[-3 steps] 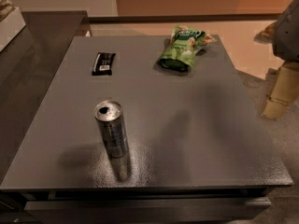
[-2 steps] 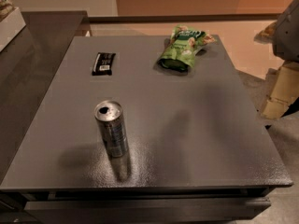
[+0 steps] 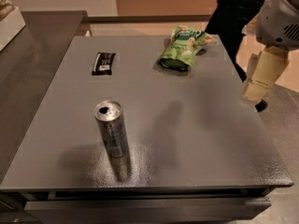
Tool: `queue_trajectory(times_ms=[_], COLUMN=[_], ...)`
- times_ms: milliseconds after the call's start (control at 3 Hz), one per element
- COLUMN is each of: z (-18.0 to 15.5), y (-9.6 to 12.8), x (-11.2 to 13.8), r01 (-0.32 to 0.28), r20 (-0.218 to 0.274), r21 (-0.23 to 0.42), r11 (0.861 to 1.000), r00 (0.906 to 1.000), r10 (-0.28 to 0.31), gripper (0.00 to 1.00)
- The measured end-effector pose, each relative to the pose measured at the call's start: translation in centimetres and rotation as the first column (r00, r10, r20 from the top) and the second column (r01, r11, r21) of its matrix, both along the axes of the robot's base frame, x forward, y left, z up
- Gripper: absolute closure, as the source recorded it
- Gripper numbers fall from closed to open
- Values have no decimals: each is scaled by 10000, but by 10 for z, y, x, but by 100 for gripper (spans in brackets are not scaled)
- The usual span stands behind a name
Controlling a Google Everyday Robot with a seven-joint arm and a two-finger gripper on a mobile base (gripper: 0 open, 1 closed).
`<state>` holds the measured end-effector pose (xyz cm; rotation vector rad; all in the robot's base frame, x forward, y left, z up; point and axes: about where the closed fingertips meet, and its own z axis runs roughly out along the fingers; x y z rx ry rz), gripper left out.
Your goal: Move green rice chip bag near redbull can
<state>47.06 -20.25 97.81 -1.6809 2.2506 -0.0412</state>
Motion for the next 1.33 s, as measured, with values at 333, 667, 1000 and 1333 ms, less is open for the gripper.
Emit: queue_trajectory(times_ms=[333,667,1000,1333], z=[-2,-9,-18,-29], y=[8,18,30,37], x=[35,73,103,126], r01=[847,2206,3639,5137], r20=[-190,-498,-706,-897], r21=[681,1048,1288,1692], r11=[9941,9697,9225,8411], r00=[9963,9750,9313,8579], r10=[-836,-2164,-3574,-5059], gripper=[0,0,0,0])
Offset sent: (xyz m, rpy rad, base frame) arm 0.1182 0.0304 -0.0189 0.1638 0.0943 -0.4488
